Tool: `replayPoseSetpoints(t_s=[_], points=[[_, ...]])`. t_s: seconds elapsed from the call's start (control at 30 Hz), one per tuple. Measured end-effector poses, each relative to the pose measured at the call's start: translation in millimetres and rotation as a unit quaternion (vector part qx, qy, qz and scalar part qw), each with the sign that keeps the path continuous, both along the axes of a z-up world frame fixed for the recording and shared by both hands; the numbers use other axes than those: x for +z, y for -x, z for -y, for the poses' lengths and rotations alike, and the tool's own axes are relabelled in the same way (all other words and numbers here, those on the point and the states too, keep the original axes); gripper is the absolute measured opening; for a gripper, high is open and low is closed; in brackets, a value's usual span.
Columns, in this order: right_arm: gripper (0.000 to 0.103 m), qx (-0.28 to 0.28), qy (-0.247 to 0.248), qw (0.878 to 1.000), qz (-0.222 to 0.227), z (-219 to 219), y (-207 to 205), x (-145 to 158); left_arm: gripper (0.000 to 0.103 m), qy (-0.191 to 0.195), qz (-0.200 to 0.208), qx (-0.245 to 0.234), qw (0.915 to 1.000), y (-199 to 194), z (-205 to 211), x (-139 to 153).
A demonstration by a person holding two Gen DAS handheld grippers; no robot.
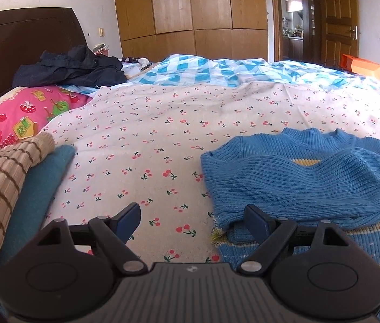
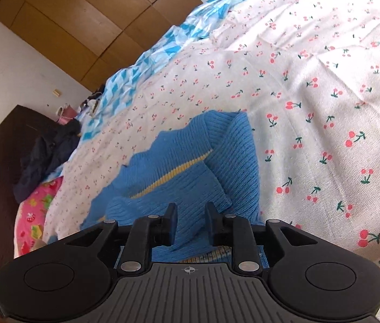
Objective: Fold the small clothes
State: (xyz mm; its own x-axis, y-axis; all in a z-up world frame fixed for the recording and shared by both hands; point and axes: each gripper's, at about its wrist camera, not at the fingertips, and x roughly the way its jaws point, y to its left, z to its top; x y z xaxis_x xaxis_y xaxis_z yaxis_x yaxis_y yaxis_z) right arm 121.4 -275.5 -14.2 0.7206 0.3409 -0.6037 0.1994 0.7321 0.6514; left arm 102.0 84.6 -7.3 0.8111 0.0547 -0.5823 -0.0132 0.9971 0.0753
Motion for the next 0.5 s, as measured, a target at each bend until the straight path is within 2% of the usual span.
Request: replayPoseSetpoints(t_s=[0.07,0.13,0.2,0.27,0.3,0.33,0.5], points=[[0.02,-0.01,-0.008,1.0,-0.006,0,-6,-2,0.088,-0.001,0.0,0.001,1.0,0,0,0],[0.008,-0.015,-0.009,1.0,-0.011,-1,-13,-1,0.088,-0.004,0.0,0.001,1.0,-1,1,-1],[0.007,-0.011,-0.007,1.0,-0.006,-3,-17,7,0.088,-0.005,0.0,0.0,1.0,-1,2,-1],[0.007,-0.004,-0.01,1.0,0.006,-3,-15,16,0.088,-0.006,0.001,0.0,1.0,0,2,-1],[0.011,-0.001,-0.016,1.0,0.008,-3,-12,20,0.088,-0.005,0.002,0.0,1.0,0,2,0],[0.011,-0.003,-0.017,1.0,0.006,-2,-8,22,0.088,-0.004,0.004,0.0,1.0,0,1,0],[0.015,-0.029,-0.019,0.999,-0.032,7,4,5,0.088,0.0,0.007,-0.002,1.0,1,1,1]])
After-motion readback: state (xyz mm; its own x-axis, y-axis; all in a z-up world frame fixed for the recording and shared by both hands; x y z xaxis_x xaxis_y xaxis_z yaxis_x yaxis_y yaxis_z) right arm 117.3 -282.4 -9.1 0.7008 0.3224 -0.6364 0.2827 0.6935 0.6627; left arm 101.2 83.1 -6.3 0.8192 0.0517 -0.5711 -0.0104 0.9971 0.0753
